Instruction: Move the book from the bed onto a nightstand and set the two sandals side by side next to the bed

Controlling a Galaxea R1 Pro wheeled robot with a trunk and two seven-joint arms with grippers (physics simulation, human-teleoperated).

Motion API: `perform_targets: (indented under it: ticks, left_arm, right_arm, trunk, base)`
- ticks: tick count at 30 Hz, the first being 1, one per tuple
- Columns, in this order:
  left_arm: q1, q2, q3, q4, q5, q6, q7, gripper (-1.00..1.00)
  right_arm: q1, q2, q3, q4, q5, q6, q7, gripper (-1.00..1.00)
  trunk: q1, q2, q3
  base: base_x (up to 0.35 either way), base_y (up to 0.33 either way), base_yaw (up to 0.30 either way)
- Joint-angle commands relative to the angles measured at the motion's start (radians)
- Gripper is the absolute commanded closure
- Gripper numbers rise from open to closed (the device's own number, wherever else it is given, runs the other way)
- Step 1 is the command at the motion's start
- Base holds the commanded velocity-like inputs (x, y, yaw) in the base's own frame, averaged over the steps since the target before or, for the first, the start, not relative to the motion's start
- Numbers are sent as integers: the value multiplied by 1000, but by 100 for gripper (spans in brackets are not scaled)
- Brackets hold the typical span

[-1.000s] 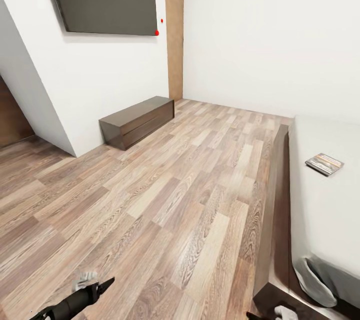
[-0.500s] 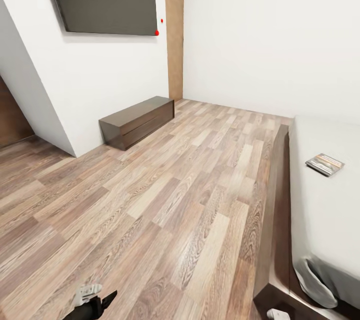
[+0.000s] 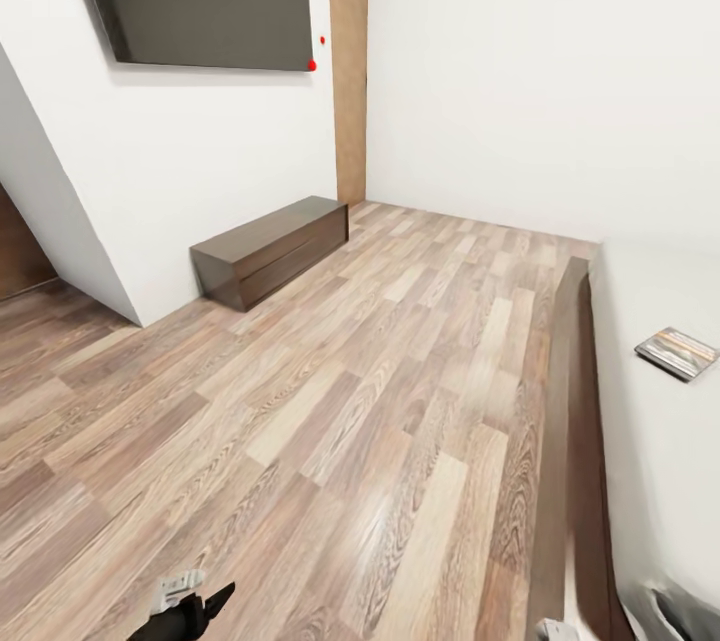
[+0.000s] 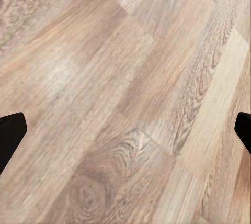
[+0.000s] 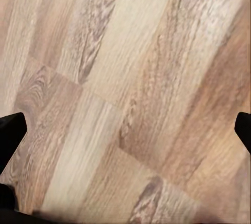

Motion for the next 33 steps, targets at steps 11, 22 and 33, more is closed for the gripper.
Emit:
perform_targets:
  ticks: [11,22,33]
  left_arm:
    - [-1,0,-3,2,7,-2,-4,-100]
    - [-1,0,-3,1,7,-2,-4,-100]
    - [-1,0,-3,2,7,-2,-4,-100]
  right_arm:
    - [-1,0,3,2,-7,-2,4,-100]
    - [-1,0,3,2,-7,-2,4,-100]
    - [-1,0,3,2,-7,-2,4,-100]
  trunk:
    - [0,0,-1]
    - [0,0,-1]
    - [0,0,-1]
  base:
    - [328,0,0]
    - [329,0,0]
    - [215,0,0]
